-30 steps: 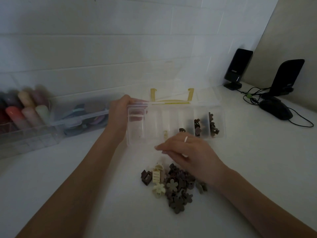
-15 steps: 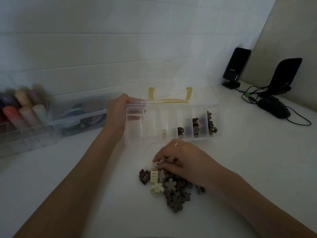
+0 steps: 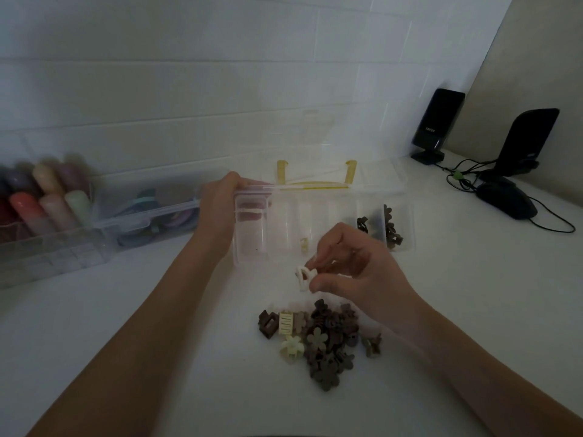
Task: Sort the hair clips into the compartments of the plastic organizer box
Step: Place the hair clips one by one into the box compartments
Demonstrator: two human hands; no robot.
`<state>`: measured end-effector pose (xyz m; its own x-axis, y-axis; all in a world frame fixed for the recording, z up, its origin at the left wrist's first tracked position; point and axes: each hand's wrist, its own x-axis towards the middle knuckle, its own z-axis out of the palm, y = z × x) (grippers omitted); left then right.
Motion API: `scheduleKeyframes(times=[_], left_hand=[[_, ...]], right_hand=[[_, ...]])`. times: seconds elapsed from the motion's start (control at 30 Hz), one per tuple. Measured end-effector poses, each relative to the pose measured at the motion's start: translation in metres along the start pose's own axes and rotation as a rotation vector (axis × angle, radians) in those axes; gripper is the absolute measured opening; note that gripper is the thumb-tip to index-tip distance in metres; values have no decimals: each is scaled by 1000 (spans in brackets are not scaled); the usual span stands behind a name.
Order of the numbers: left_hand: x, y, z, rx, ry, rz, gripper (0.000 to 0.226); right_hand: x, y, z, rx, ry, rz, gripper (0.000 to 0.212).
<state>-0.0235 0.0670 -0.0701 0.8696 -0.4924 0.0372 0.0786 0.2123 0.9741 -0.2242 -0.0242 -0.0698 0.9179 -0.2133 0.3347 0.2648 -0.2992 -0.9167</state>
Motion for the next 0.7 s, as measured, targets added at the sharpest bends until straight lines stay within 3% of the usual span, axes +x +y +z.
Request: scheduleKeyframes(times=[0.1, 0.23, 0.37, 0.53, 0.7], left_hand=[[-1, 0, 0, -3, 1, 9, 34], [0, 0, 0, -13, -3, -1, 35], [0, -1, 1, -20, -11, 7, 36], [1, -2, 1, -7, -19, 10, 36], [0, -3, 1, -3, -13, 24, 37]], right_hand=[[-1, 3, 1, -59, 98, -43, 31], [0, 15, -2, -614, 307, -295, 26], [10, 25, -5, -800, 430, -403, 27], [13, 34, -6, -966, 333, -359, 7], [12, 34, -5, -1053, 255, -357, 19]])
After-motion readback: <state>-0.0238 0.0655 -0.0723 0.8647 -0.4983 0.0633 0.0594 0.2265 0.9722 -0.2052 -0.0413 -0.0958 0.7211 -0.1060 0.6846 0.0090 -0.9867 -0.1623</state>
